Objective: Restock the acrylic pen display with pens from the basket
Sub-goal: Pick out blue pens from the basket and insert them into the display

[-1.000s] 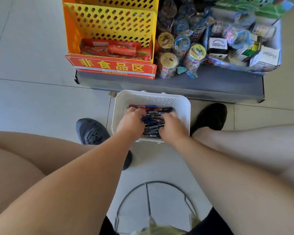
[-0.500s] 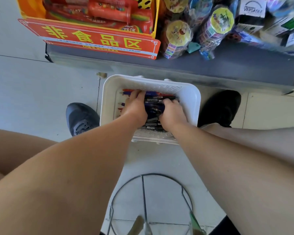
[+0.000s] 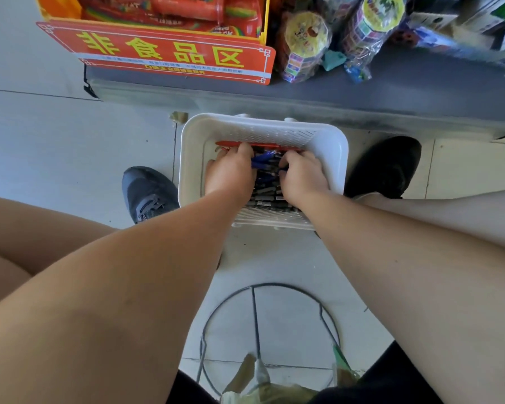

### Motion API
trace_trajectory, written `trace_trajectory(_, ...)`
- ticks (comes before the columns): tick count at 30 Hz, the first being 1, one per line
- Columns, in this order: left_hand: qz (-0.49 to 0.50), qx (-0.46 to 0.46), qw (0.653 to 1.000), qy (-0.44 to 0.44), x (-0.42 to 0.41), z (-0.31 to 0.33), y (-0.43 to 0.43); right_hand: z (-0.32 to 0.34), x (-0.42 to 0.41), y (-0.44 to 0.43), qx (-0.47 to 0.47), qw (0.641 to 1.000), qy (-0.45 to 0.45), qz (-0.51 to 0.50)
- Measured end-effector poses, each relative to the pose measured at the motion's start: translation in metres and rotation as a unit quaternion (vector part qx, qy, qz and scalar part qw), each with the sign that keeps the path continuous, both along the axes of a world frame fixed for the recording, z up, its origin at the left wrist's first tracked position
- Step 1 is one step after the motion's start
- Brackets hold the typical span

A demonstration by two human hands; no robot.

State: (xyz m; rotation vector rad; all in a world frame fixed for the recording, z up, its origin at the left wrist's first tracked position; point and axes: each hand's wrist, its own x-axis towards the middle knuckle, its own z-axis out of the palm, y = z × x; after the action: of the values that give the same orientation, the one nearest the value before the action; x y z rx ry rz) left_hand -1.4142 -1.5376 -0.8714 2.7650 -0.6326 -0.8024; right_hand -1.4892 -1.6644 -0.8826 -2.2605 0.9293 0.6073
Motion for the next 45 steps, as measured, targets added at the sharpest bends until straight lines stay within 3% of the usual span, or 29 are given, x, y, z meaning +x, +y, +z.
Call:
trace_trajectory(4, 0.075, -0.1, 0.992, 0.029, -0.008, 0.014, 0.005, 0.011, -0.004, 0.004, 0.021, 0.999, -0.043, 0.001)
trace_trajectory(8, 0.189, -0.187, 0.955, 0.133, -0.011, 0.025, 0.001, 0.024, -0.002, 0.013, 0.058, 0.996, -0.063, 0.002)
trace_trajectory(13, 0.283, -0.234, 0.913, 0.177, -0.012, 0.039, 0.002, 0.043, 0.0, 0.019, 0.107, 0.988, -0.098, -0.053)
trace_trajectory(18, 0.411, -0.292, 0.813, 0.293, -0.01, 0.062, 0.0, 0.072, 0.009, 0.022, 0.091, 0.986, -0.135, 0.02)
trace_trajectory(23, 0.519, -0.323, 0.702, 0.365, -0.01, 0.081, 0.004, 0.089, 0.002, 0.031, 0.053, 0.979, -0.179, 0.085)
trace_trajectory(26, 0.561, -0.354, 0.638, 0.391, -0.012, 0.083, 0.009, 0.097, -0.003, 0.043, 0.078, 0.971, -0.198, 0.105)
trace_trajectory(29, 0.563, -0.324, 0.664, 0.371, -0.015, 0.072, 0.014, 0.097, -0.006, 0.053, 0.103, 0.97, -0.208, 0.077)
trace_trajectory(32, 0.594, -0.34, 0.627, 0.372, -0.015, 0.066, 0.017, 0.087, -0.011, 0.047, 0.052, 0.98, -0.18, 0.06)
trace_trajectory(37, 0.622, -0.333, 0.609, 0.361, -0.008, 0.055, 0.009, 0.064, -0.011, 0.029, 0.007, 0.993, -0.109, 0.04)
trace_trajectory(40, 0.626, -0.293, 0.645, 0.327, -0.002, 0.044, 0.006, 0.047, -0.005, 0.029, 0.038, 0.997, -0.068, 0.018)
trace_trajectory(43, 0.576, -0.236, 0.725, 0.296, 0.005, 0.033, 0.008, 0.034, 0.0, 0.029, 0.053, 0.997, -0.039, 0.037)
trace_trajectory(45, 0.554, -0.193, 0.756, 0.291, 0.007, 0.028, 0.011, 0.027, 0.001, 0.025, 0.057, 0.997, -0.017, 0.054)
